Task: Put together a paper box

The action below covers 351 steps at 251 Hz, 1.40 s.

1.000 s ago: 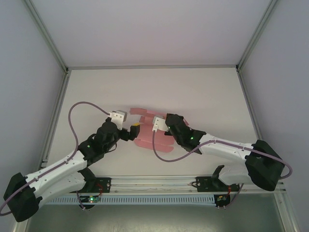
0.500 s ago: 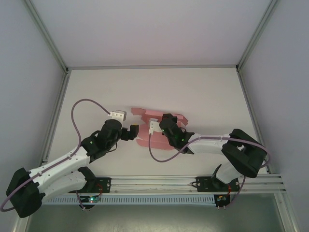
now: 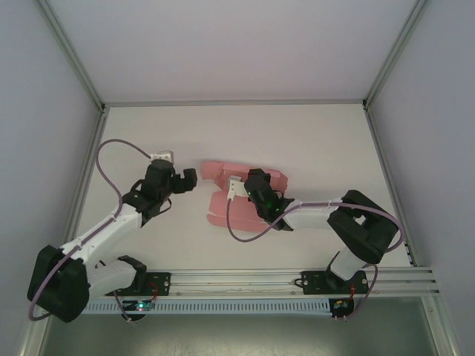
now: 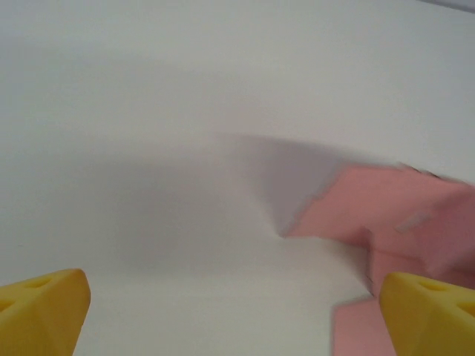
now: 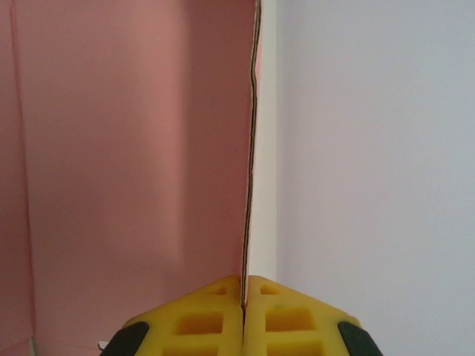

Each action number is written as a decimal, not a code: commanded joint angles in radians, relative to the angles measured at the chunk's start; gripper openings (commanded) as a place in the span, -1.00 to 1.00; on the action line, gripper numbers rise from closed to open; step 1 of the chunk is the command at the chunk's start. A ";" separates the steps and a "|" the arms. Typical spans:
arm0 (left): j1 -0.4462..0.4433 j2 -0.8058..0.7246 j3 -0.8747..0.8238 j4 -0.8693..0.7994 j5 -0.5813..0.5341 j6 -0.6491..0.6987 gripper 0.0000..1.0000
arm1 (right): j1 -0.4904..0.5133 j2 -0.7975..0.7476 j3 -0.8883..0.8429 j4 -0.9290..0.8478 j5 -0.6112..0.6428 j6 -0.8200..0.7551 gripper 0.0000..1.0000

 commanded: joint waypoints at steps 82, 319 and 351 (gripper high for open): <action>0.129 0.406 0.292 0.066 0.088 0.034 1.00 | -0.002 0.079 -0.076 0.189 -0.008 -0.127 -1.00; 0.001 0.415 0.173 0.099 0.488 0.266 0.99 | 0.010 0.022 -0.065 0.100 0.012 -0.019 -1.00; -0.034 0.407 0.159 0.131 0.494 0.283 1.00 | 0.012 0.015 -0.067 0.096 0.014 -0.020 -1.00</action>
